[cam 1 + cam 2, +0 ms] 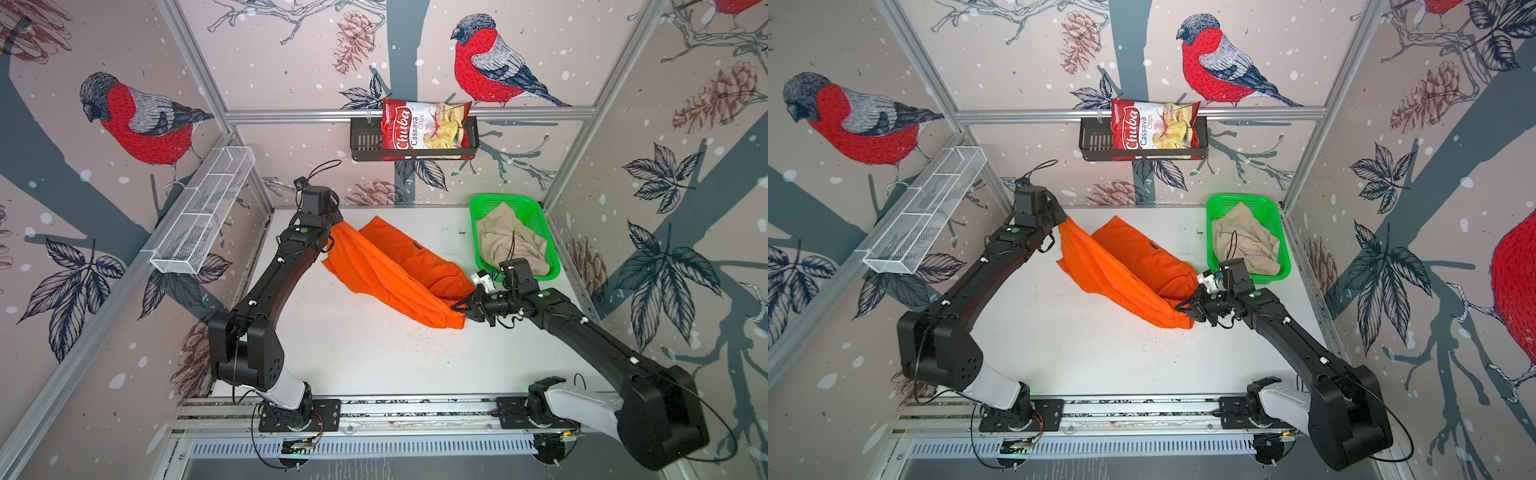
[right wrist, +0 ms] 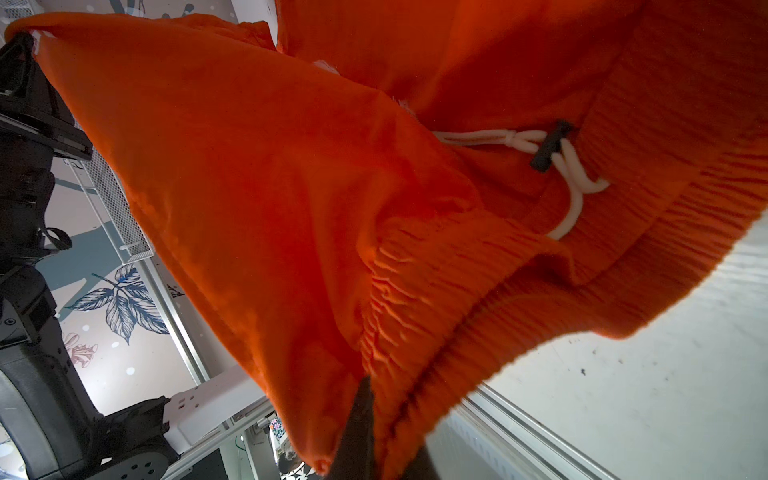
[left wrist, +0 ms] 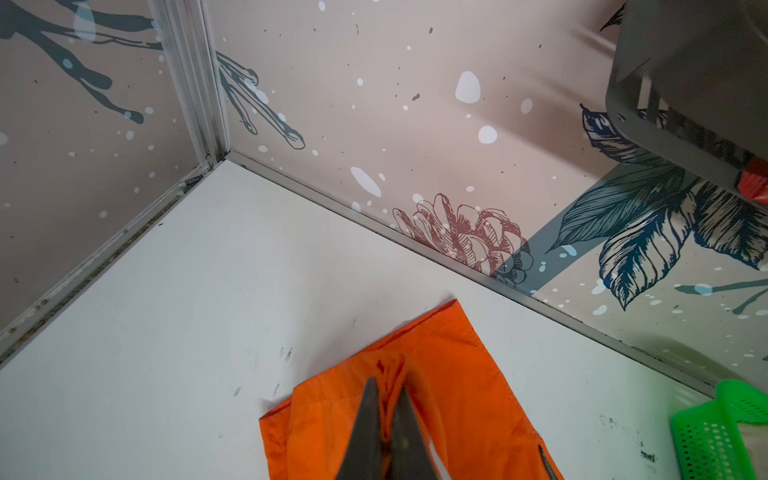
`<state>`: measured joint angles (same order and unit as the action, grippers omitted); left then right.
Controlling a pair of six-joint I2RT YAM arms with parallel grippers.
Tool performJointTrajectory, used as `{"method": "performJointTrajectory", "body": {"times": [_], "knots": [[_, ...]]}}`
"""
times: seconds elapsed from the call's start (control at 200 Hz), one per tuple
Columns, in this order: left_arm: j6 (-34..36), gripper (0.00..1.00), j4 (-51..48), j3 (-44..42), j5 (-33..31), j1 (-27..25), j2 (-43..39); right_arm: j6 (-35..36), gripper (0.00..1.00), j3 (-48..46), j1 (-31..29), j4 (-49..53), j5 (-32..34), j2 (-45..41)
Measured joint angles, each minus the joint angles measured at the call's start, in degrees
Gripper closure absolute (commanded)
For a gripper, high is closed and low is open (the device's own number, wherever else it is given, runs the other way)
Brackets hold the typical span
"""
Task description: Fold and stack the shorts
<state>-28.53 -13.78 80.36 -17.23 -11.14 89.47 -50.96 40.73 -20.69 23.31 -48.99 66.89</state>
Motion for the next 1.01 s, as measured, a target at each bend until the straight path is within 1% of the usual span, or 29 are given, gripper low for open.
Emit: {"method": "performJointTrajectory", "body": {"times": [0.115,0.41,0.555,0.69,1.006], "knots": [[0.04,1.0,-0.48,-0.48,-0.96,-0.02,-1.2,0.22,1.0,0.63,0.09,0.61,-0.28,0.74],[1.22,1.0,-0.63,-6.16,-4.24,-0.02,-10.8,0.42,1.0,0.96,0.07,1.62,-0.55,-0.98],[1.92,1.0,-0.66,-8.41,-5.53,-0.04,-13.29,0.39,1.0,0.7,-0.07,1.75,-0.55,-1.7],[2.01,1.0,-0.5,-8.66,-5.95,-0.04,-11.82,0.42,1.0,0.59,-0.31,2.14,-0.55,-1.68],[1.92,1.0,1.18,-6.45,-5.49,-0.04,-3.93,2.25,1.0,1.75,-0.17,2.8,-0.48,1.95]]}}
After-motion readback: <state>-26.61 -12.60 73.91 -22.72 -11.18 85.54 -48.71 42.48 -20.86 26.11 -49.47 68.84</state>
